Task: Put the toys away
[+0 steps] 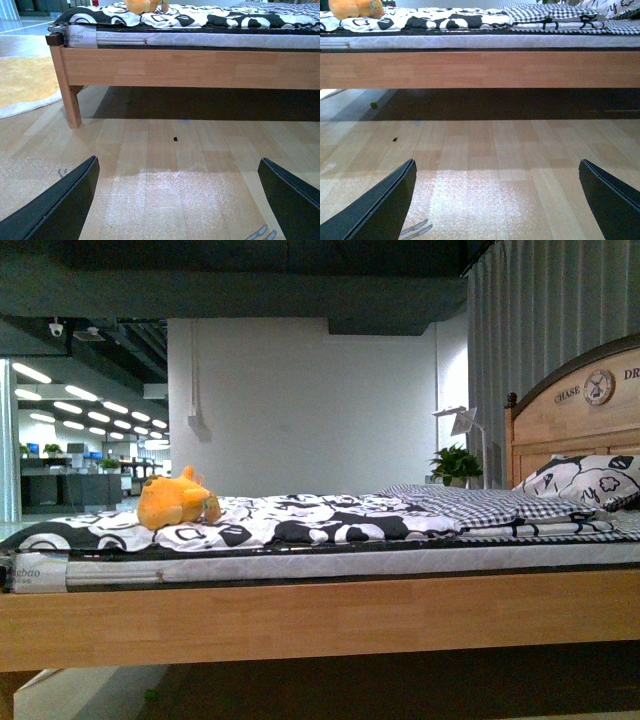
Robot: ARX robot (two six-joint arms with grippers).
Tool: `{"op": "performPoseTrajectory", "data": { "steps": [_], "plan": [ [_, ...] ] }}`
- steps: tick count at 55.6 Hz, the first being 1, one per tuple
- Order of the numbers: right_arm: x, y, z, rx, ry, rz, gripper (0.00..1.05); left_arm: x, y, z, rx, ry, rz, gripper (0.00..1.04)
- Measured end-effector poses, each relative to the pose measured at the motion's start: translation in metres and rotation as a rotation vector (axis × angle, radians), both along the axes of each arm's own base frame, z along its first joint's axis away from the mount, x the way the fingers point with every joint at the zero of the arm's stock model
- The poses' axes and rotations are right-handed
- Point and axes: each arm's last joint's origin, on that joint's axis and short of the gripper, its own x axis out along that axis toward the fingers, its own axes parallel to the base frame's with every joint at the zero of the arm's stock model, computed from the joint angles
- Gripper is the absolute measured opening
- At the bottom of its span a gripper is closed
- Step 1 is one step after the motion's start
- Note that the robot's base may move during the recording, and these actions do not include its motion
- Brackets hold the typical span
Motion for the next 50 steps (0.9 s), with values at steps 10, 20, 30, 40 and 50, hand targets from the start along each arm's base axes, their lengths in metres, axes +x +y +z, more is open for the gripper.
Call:
{"op": "performPoseTrajectory", "data": {
  "steps": [10,20,30,40,50],
  "plan": [
    [0.0,0.0,0.0,0.0,0.0,0.0,0.98,0.0,0.0,0.0,0.0,0.0,0.0,0.98],
    [0.0,0.0,0.0,0.0,0.0,0.0,0.98,0.0,0.0,0.0,0.0,0.0,0.0,0.98],
    [0.0,0.0,0.0,0.0,0.0,0.0,0.98,0.0,0.0,0.0,0.0,0.0,0.0,0.98],
    [0.0,0.0,0.0,0.0,0.0,0.0,0.98,0.0,0.0,0.0,0.0,0.0,0.0,0.98],
    [0.0,0.0,0.0,0.0,0.0,0.0,0.98,0.0,0.0,0.0,0.0,0.0,0.0,0.98]
  ]
}}
